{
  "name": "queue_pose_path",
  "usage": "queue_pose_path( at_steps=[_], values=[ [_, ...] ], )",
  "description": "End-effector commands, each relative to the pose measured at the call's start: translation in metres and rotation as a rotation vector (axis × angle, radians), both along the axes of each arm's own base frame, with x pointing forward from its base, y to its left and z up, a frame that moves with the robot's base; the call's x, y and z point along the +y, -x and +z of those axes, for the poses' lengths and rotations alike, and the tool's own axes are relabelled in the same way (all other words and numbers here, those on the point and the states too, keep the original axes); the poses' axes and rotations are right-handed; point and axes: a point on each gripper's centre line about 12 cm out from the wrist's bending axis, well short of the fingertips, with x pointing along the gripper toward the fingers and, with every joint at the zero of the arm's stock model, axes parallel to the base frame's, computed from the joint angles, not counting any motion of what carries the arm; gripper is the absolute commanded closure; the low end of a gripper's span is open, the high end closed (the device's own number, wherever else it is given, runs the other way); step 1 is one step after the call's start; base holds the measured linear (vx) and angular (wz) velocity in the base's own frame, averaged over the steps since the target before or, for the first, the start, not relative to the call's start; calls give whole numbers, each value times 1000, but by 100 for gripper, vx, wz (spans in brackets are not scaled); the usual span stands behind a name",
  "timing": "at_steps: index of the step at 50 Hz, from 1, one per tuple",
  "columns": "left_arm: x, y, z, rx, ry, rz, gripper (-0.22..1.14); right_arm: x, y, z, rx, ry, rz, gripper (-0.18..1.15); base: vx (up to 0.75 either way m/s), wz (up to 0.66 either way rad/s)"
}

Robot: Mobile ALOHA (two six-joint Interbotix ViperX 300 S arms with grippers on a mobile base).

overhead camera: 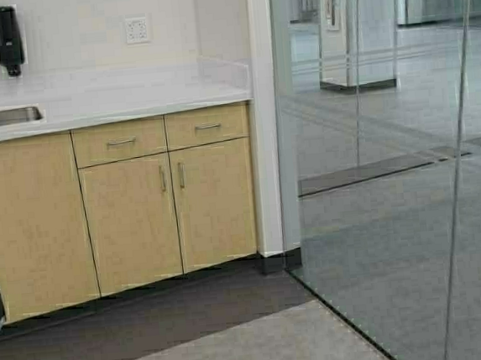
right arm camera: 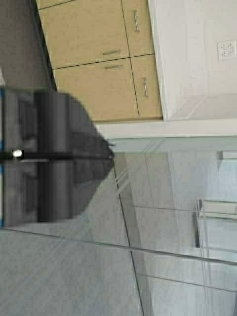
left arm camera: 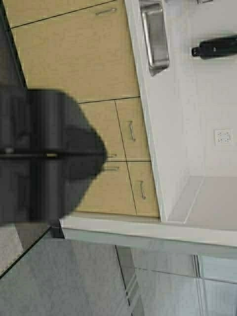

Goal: Get the cloth and wipe up the spill under the wine glass

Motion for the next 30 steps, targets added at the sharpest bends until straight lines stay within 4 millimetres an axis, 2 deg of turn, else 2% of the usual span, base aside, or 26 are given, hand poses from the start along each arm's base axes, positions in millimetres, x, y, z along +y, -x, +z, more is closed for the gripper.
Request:
queue_pose_path(
  at_steps=[1, 13, 30],
  values=[
    [-3, 9, 8, -49, 17, -16, 93, 2, 2, -1, -6, 3, 10, 93, 0, 0],
    [-2, 9, 12, -52, 23, -15, 89, 2, 4, 8, -32, 9, 10, 92, 1, 0],
    [-2, -1, 1, 3, 52, -17, 89, 2, -2, 2, 9, 8, 7, 92, 5, -1]
  ],
)
